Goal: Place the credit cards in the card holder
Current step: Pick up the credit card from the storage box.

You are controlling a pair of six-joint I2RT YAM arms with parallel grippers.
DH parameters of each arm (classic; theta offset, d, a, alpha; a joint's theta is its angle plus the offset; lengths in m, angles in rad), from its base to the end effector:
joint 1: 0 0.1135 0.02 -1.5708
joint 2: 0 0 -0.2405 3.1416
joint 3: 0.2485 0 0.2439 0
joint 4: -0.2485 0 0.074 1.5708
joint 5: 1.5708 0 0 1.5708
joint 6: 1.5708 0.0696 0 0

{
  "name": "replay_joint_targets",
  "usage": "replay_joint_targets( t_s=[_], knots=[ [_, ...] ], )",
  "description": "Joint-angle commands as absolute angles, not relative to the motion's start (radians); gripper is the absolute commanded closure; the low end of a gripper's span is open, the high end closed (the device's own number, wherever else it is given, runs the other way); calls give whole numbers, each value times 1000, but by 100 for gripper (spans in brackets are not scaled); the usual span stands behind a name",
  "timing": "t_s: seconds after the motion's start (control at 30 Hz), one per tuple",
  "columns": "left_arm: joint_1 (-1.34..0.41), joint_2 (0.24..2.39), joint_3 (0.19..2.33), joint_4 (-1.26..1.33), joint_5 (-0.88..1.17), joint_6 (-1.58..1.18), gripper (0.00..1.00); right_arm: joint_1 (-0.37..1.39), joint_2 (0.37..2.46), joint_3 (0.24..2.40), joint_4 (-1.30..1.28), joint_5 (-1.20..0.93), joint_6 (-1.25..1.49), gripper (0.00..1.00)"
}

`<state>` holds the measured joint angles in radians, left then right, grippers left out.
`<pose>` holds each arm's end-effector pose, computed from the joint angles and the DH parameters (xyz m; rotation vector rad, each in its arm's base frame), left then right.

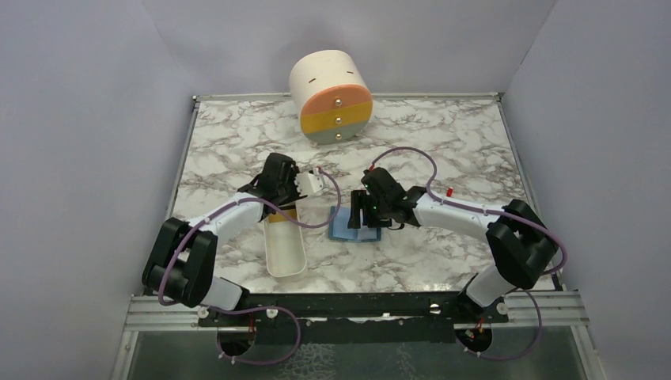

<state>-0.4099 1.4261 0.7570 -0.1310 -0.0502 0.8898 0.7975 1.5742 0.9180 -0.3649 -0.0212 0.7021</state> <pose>0.2838 -0.1195 0.1489 1.4260 1.9165 0.2885 0.2223 0.2298 0.1349 -0.1369 2.6989 0.5403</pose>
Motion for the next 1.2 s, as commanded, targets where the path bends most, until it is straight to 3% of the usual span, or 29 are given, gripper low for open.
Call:
replay_joint_targets(
  t_s=[0.0, 0.2, 0.67, 1.07, 1.17],
  knots=[
    [-410, 1420, 753, -63, -87, 930, 56, 804, 1546, 929, -334, -34, 701, 36],
    [-410, 1411, 735, -32, -106, 951, 64, 804, 1555, 930, -330, -50, 702, 36],
    [-411, 1391, 742, -64, -129, 967, 70, 804, 1538, 908, -322, -46, 704, 36],
    [-411, 1398, 786, -137, -116, 947, 100, 804, 1537, 909, -324, -45, 703, 36],
    [-413, 1390, 814, -183, -105, 921, 100, 804, 1538, 907, -323, -47, 703, 36]
  ],
)
